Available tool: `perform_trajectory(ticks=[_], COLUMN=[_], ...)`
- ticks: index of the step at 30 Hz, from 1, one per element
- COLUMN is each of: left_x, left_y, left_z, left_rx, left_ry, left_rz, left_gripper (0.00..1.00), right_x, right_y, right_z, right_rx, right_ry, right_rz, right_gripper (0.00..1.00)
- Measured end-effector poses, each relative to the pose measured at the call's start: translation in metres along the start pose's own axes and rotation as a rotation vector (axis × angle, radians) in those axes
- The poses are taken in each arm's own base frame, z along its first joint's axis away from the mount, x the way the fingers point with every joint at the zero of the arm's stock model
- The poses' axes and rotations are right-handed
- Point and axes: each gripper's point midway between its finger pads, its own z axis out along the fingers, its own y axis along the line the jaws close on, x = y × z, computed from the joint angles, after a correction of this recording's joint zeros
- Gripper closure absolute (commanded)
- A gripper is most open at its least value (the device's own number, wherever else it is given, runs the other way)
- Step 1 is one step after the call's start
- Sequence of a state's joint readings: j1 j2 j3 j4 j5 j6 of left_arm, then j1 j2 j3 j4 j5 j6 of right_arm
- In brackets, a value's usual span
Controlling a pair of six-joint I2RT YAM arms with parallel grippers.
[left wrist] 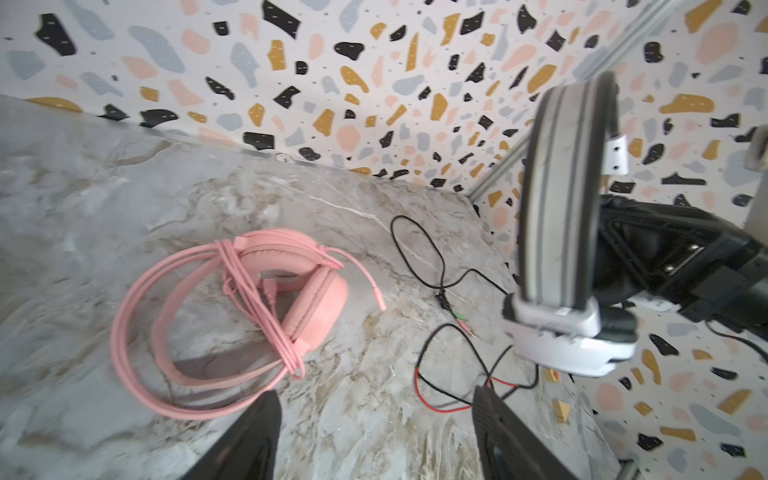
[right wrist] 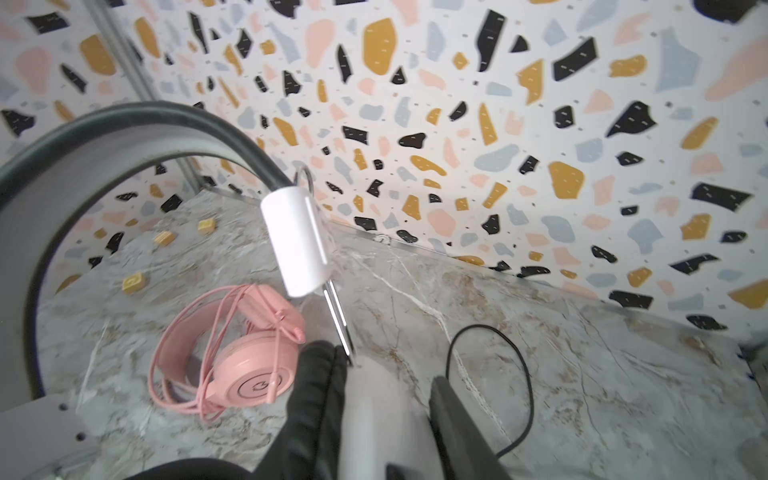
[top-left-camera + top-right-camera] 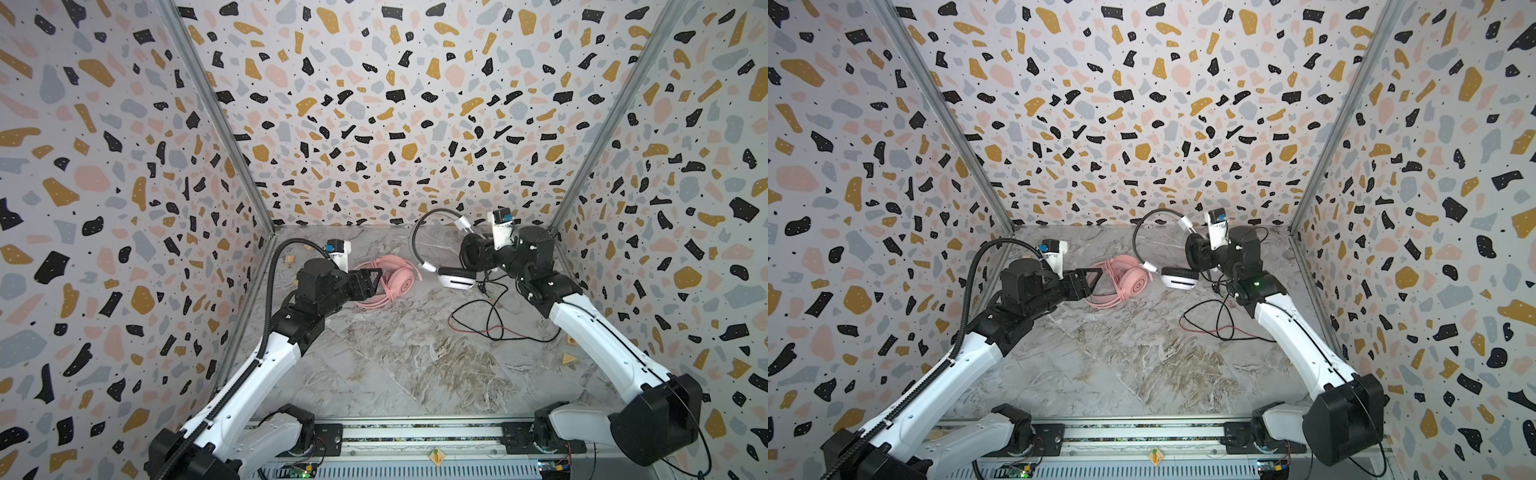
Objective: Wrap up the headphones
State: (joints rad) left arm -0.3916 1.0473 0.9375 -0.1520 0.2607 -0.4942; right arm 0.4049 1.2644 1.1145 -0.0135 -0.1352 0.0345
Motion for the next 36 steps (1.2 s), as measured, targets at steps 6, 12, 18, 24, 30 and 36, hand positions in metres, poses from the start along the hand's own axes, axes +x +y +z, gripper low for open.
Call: perform_trajectory(ticks=[6, 12, 18, 24, 30, 36], left_x=[-0.022, -0.005, 0.021, 0.039, 0.048, 0.053], left_y=[-0.035, -0.041, -0.033, -0.023, -0.015, -0.008], left_z=[-0.015, -0.015, -0.008, -0.003, 0.003, 0.003], left_rx=[0.075, 0.064, 0.018, -0.069, -0.130, -0.168], left_ry=[0.008, 0.094, 0.204, 0.284, 0.316, 0.332], left_rz=[0.073, 0.124, 0.158, 0.207, 0.251, 0.291], left_gripper=[0.30, 0.30, 0.35, 0.54, 0.73, 1.00], right_x=[0.022, 0.036, 0.039, 0.052, 0.054, 0.053], right_y=[0.062, 0.095, 0.108, 0.122, 0.135, 0.135], right_z=[-0.008, -0.014, -0.022, -0.024, -0.026, -0.023], right_rx=[-0.133, -0.192, -0.227, -0.258, -0.274, -0.265], right_ry=[0.045, 0.065, 0.052, 0.074, 0.073, 0.070], right_rz=[-0.153, -0.246, -0.275, -0.307, -0.337, -0.340], right_gripper=[0.70, 0.71, 0.72, 0.72, 0.72, 0.65])
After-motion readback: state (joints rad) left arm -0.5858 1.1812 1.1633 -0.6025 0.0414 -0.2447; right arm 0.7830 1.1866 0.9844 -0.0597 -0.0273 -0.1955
